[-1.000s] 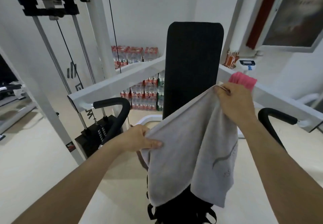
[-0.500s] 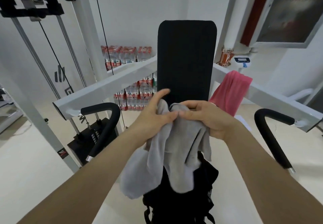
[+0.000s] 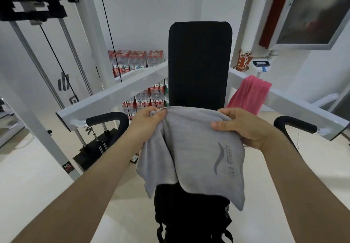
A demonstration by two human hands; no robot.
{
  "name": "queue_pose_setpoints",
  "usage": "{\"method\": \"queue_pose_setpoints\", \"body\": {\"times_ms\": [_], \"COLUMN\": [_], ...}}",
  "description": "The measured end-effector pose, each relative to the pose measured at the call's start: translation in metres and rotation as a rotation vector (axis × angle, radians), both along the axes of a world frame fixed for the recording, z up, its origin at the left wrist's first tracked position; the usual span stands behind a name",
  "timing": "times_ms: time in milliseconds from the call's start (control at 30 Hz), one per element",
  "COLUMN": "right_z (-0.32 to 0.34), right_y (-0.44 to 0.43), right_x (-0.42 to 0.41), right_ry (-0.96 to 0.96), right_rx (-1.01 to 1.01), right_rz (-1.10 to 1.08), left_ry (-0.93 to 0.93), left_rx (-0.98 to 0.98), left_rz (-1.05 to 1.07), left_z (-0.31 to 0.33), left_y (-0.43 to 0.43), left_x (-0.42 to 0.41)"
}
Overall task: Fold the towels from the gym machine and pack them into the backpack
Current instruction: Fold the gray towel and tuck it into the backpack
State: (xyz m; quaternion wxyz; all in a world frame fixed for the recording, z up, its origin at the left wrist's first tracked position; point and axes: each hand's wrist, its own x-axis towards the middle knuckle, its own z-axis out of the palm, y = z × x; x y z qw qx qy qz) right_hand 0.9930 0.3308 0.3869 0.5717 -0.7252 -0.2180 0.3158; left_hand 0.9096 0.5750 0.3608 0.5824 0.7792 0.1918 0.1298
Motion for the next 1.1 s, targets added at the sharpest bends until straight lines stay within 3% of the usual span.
{"method": "queue_pose_setpoints", "body": {"times_ms": [167, 233, 333, 467, 600, 667, 800, 967, 1033, 1100], "right_z": [-0.008, -0.012, -0.013, -0.017, -0.017, -0.018, -0.021, -0.023, -0.02, -0.014], "right_y": [0.006, 0.017, 0.037, 0.063, 0.079, 0.081, 0.084, 0.075, 0.069, 0.064], "right_x": [-0.006, -0.01, -0.021, -0.042, -0.054, -0.055, -0.058, -0.058, -0.057, -0.058], "right_ry": [0.209, 0.255, 0.187, -0.014, -0.109, -0.114, -0.003, -0.032, -0.152, -0.268], "right_rx": [0.383, 0.473, 0.484, 0.364, 0.352, 0.353, 0.354, 0.305, 0.277, 0.256], "right_rz": [-0.226, -0.325, -0.433, -0.45, -0.41, -0.42, -0.335, -0.26, -0.261, -0.28], "left_ry": [0.062, 0.079, -0.048, -0.193, -0.214, -0.242, -0.323, -0.306, -0.372, -0.372], "left_rx": [-0.228, -0.422, -0.749, -0.78, -0.61, -0.341, 0.237, 0.611, 0.586, 0.337], "left_rz": [0.127, 0.188, 0.119, -0.091, -0.414, -0.478, -0.345, -0.184, -0.18, -0.209], "left_z": [-0.001, 0.002, 0.01, 0.028, 0.035, 0.035, 0.028, 0.029, 0.038, 0.047], "left_y": [0.007, 0.01, 0.008, -0.017, -0.023, -0.023, -0.028, -0.018, -0.016, -0.017], "left_x": [-0.005, -0.009, -0.016, -0.032, -0.046, -0.052, -0.054, -0.054, -0.059, -0.063]}}
